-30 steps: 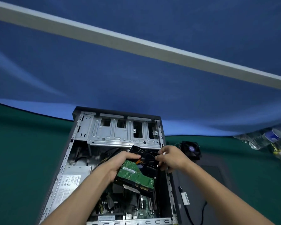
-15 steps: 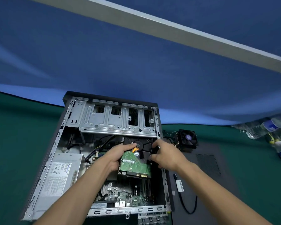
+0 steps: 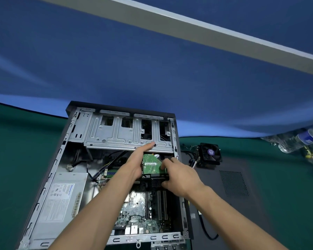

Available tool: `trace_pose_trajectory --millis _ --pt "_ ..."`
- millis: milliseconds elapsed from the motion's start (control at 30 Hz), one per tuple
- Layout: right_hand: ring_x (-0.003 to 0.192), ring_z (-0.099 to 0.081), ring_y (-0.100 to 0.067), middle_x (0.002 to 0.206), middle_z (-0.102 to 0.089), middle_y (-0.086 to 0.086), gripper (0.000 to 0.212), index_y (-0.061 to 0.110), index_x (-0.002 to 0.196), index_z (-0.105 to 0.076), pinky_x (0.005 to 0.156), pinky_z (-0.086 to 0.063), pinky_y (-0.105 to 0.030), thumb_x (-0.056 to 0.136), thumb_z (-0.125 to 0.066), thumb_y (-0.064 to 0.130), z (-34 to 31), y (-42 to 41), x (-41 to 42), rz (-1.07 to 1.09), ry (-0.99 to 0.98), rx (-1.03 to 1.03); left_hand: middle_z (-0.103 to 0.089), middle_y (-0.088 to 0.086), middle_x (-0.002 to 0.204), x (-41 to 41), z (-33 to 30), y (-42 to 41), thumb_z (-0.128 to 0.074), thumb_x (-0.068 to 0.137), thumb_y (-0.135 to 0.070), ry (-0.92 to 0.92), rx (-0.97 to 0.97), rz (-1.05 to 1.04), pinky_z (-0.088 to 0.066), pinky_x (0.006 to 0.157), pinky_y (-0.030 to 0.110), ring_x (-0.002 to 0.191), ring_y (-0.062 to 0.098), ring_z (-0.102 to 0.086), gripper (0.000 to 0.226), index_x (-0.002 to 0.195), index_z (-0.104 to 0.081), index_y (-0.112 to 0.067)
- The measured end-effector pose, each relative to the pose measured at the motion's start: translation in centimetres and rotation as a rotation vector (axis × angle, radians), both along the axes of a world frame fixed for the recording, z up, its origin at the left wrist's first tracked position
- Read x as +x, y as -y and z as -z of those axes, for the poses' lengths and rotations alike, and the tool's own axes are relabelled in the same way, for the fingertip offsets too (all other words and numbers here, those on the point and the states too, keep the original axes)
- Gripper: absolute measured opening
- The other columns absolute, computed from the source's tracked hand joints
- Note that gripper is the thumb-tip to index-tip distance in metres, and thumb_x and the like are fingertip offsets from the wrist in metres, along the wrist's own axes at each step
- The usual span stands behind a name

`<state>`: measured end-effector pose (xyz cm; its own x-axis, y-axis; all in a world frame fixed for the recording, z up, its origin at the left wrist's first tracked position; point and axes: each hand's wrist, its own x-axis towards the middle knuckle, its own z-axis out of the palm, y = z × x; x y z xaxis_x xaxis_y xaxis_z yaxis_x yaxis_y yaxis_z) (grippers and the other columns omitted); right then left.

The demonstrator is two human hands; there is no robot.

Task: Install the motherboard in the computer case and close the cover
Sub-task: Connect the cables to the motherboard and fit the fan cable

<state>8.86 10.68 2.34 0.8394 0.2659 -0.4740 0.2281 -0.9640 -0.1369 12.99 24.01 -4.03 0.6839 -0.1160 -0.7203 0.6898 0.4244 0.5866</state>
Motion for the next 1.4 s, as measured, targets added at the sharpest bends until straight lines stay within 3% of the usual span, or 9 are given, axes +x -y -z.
trace_pose_trajectory --millis 167,400,567,667,867,1033,1200,1333,1400 --pt "0.094 -0.061 -0.028 0.125 -0.046 -0.004 0.036 0.016 0.122 -0.048 0.067 -0.037 -0.03 0.088 -0.058 0.009 0.7 0.0 -0.3 -0.004 0.095 -0.017 -0.053 0.013 0.13 0.1 0.3 0.7 -0.077 0.068 -0.034 -0.074 0.024 -0.117 -0.042 0.101 0.045 0.117 0.033 -0.052 0.058 0.12 -0.061 -0.014" --pt "0.094 -0.061 -0.029 0.113 -0.058 -0.005 0.024 0.012 0.113 -0.05 0.068 -0.036 -0.03 0.093 -0.058 0.024 1.3 0.3 0.6 -0.056 0.169 0.012 -0.054 0.015 0.129 -0.3 0.5 0.6 -0.079 0.068 -0.036 -0.153 0.087 -0.22 -0.044 0.099 0.05 0.115 0.034 -0.054 0.076 0.131 -0.048 -0.009" --pt "0.086 -0.063 -0.031 0.105 -0.064 -0.008 0.01 0.011 0.106 -0.047 0.062 -0.038 -0.032 0.1 -0.044 0.018 2.3 0.1 1.3 0.13 0.25 0.068 -0.038 0.015 0.14 -1.3 -0.2 0.7 -0.074 0.076 -0.043 -0.239 0.028 -0.261 -0.057 0.067 0.043 0.097 0.037 -0.056 0.072 0.135 -0.04 -0.017" --pt "0.083 -0.06 -0.03 0.1 -0.063 -0.007 0.011 0.015 0.096 -0.042 0.063 -0.036 -0.031 0.098 -0.047 0.025 2.1 0.2 1.9 0.15 0.217 0.112 -0.035 0.021 0.143 -1.1 -0.8 0.7 -0.075 0.079 -0.028 -0.273 -0.04 -0.362 -0.055 0.076 0.048 0.103 0.046 -0.054 0.072 0.138 -0.037 -0.011" --pt "0.084 -0.061 -0.029 0.097 -0.061 -0.001 0.02 0.02 0.093 -0.037 0.063 -0.035 -0.031 0.093 -0.054 0.029 2.4 1.1 1.9 0.085 0.209 0.105 -0.045 0.022 0.097 0.2 -1.0 1.8 -0.066 0.083 0.0 -0.27 -0.122 -0.592 -0.052 0.088 0.047 0.093 0.037 -0.05 0.045 0.123 -0.044 0.003" --pt "0.081 -0.06 -0.028 0.084 -0.063 -0.002 0.017 0.02 0.089 -0.039 0.063 -0.033 -0.029 0.096 -0.053 0.028 3.4 1.2 2.8 0.262 0.27 0.18 -0.047 0.016 0.076 0.0 -0.8 2.6 -0.07 0.083 -0.006 -0.291 -0.078 -0.658 -0.054 0.082 0.043 0.074 0.03 -0.052 0.022 0.078 -0.049 -0.001" --pt "0.079 -0.058 -0.028 0.083 -0.064 -0.003 0.018 0.02 0.087 -0.04 0.063 -0.033 -0.03 0.095 -0.053 0.029 3.7 1.0 3.2 0.282 0.291 0.18 -0.049 0.012 0.073 0.1 -0.8 3.4 -0.07 0.085 -0.015 -0.241 0.073 -0.687 -0.057 0.071 0.037 0.062 0.022 -0.05 0.025 0.074 -0.051 -0.002" --pt "0.06 -0.056 -0.016 0.062 -0.056 0.008 0.027 0.022 0.07 -0.046 0.058 -0.039 -0.027 0.092 -0.058 0.033 3.1 1.6 3.1 0.437 0.165 0.422 -0.054 0.013 0.086 -0.2 -1.1 3.4 -0.068 0.087 -0.018 -0.193 0.127 -0.664 -0.052 0.051 0.025 0.066 0.024 -0.057 0.024 0.093 -0.055 0.002" --pt "0.048 -0.054 -0.015 0.052 -0.051 0.008 0.033 0.021 0.064 -0.046 0.054 -0.042 -0.027 0.092 -0.059 0.031 2.8 2.3 2.4 0.564 0.089 0.632 -0.053 0.012 0.081 -0.3 -1.3 3.0 -0.069 0.086 -0.017 -0.18 0.128 -0.615 -0.056 0.06 0.029 0.072 0.026 -0.06 0.024 0.095 -0.055 0.001"
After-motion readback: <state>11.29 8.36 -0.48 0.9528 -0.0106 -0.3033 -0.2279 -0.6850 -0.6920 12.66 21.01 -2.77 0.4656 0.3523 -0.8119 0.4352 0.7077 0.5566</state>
